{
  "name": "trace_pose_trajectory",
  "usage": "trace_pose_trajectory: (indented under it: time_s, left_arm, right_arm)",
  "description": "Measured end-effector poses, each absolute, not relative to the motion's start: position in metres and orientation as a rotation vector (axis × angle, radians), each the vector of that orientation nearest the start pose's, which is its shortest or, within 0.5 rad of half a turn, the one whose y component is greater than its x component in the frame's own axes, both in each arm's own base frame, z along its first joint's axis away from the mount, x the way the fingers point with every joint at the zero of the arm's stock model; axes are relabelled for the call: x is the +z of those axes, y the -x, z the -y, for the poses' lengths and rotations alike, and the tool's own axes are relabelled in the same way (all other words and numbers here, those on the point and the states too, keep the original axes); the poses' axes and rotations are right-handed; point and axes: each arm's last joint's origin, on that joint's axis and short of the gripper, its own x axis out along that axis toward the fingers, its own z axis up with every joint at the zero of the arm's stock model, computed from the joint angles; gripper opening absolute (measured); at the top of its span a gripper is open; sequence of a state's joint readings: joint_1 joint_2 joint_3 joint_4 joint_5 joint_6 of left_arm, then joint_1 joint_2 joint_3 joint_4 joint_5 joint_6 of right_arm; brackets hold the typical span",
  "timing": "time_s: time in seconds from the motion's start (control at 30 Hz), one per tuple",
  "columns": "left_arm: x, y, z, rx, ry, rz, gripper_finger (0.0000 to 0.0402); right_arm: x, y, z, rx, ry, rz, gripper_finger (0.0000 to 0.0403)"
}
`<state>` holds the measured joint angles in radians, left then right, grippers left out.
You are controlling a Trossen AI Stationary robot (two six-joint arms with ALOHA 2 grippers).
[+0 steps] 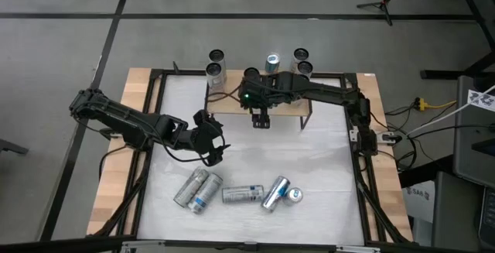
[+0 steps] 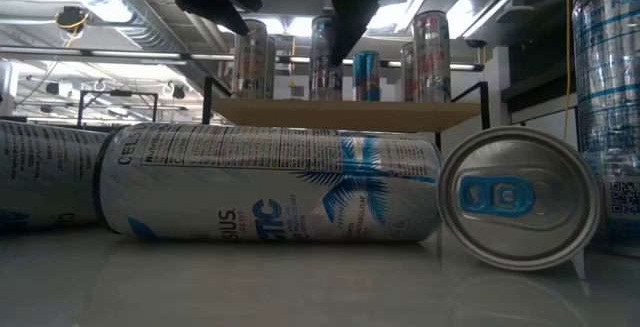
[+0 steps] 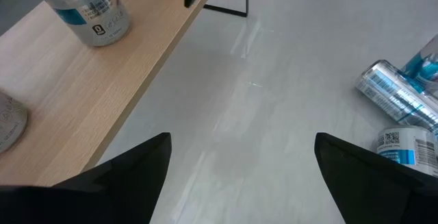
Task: Sort soda cans
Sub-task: Put the bottom white blue soda can on the shelf
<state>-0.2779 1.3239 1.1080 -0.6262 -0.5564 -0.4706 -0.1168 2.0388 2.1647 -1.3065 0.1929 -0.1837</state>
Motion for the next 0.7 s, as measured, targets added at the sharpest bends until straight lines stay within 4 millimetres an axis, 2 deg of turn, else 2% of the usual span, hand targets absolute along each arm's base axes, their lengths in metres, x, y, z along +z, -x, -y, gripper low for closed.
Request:
trace_pose_trajectory:
  time_s: [0.43,0.7]
  left_arm:
    - [0.297,-0.263,0.059,0.432,0.100,-0.687,0.0354]
    - [0.297,-0.263,0.059,0.432,0.101,-0.687,0.0354]
  right_arm:
    - [0.344,-0.413,0.070,-0.203,0.190,-1.125,0.0344]
    - [0.341,-0.412,0.091,-0.249,0.162,-1.125,0.0344]
